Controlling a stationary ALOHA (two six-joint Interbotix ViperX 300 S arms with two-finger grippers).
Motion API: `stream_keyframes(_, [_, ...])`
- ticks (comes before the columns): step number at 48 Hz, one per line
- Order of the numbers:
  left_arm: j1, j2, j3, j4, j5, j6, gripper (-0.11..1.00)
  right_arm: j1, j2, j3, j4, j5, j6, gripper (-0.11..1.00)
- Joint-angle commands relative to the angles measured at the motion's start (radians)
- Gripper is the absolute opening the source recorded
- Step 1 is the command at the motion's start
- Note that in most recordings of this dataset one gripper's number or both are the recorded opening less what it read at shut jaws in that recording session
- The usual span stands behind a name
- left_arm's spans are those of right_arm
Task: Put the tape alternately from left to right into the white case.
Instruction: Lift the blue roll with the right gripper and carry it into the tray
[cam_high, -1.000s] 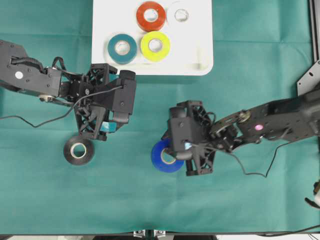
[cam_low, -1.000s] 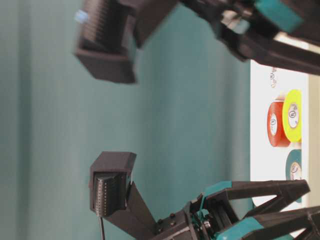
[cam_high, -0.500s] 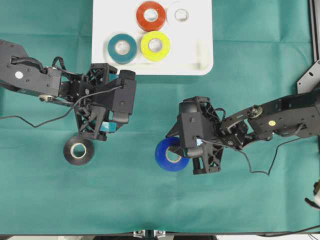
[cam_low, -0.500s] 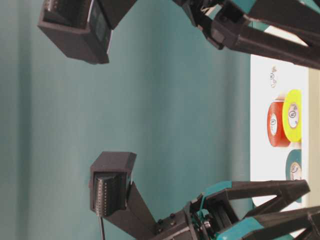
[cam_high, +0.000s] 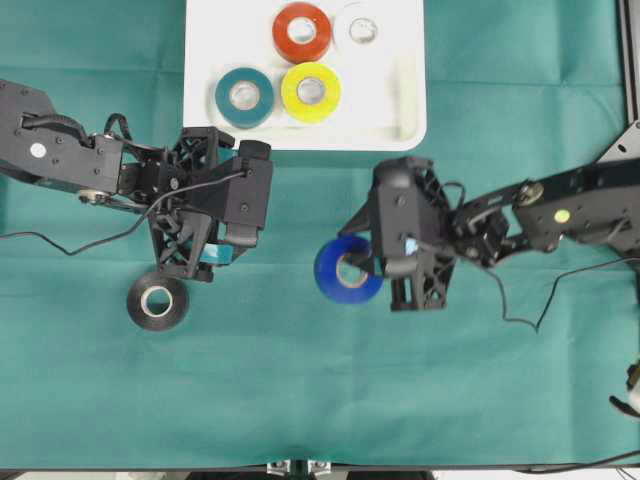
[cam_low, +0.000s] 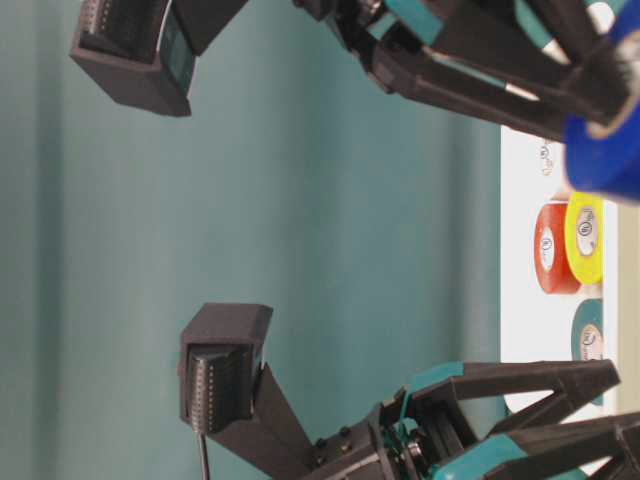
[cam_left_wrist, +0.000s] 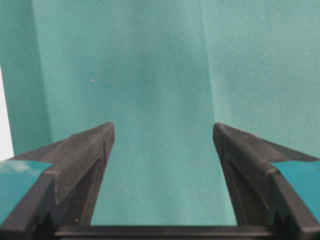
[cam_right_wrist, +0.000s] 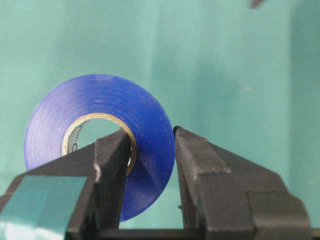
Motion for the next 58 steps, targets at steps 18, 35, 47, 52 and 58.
stream_keyframes(18, [0.000,-0.029,-0.014,0.000,-0.005,0.000,0.92,-0.187,-0.097,0.060,-0.071,-0.008,-0.003,0.31])
stream_keyframes(35, [0.000,-0.026,-0.012,-0.002,-0.005,0.000,0.92,-0.365,-0.094,0.072,-0.158,-0.011,-0.003,0.31])
stream_keyframes(47, [0.000,-0.029,-0.012,0.000,-0.006,0.000,0.92,-0.492,-0.066,0.087,-0.170,-0.020,-0.003,0.31])
stream_keyframes(52, [-0.002,-0.029,-0.012,0.000,-0.005,0.000,0.92,-0.528,-0.046,0.094,-0.170,-0.054,-0.003,0.31])
stream_keyframes(58, [0.000,-0.026,-0.012,0.000,-0.005,0.000,0.92,-0.549,-0.014,0.095,-0.170,-0.115,-0.003,0.31])
